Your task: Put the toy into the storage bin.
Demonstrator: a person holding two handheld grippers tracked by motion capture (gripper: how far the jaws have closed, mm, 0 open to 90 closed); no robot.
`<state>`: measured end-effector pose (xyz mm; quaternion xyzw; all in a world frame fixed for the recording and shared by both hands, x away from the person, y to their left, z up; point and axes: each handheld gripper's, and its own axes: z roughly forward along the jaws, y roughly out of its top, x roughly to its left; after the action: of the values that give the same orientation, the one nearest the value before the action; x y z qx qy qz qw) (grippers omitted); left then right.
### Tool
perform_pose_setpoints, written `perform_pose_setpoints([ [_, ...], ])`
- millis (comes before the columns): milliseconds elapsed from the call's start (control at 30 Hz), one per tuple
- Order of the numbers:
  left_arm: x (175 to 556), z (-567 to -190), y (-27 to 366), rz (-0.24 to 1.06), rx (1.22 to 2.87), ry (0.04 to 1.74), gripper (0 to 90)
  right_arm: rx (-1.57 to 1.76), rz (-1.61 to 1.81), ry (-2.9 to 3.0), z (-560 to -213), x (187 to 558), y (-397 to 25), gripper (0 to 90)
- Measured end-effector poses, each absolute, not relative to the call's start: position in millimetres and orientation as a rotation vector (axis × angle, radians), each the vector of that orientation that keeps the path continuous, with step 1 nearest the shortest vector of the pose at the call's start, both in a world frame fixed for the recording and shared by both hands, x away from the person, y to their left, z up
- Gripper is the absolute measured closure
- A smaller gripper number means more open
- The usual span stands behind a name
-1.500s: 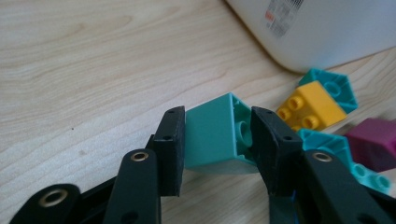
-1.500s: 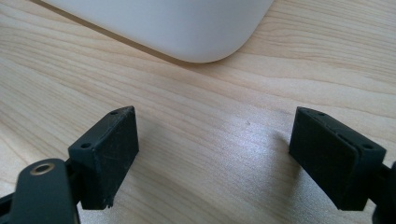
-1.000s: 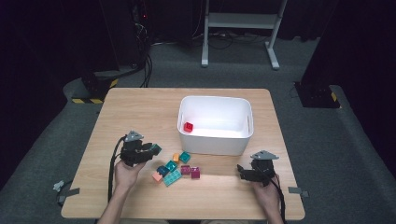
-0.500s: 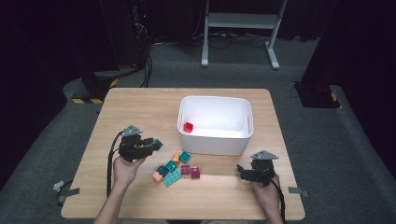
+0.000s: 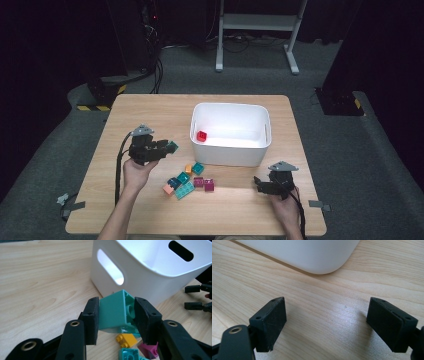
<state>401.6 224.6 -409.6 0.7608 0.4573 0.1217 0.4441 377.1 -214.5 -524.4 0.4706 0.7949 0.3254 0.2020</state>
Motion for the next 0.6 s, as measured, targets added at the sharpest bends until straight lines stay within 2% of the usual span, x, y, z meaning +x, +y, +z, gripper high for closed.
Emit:
perform_pose_setpoints([
  [600, 423.1, -365.5, 198.4, 0.304, 1.897, 1.064, 56.9, 1.314, 0.909, 2.22, -524.4, 377.1, -214.6, 15.9],
])
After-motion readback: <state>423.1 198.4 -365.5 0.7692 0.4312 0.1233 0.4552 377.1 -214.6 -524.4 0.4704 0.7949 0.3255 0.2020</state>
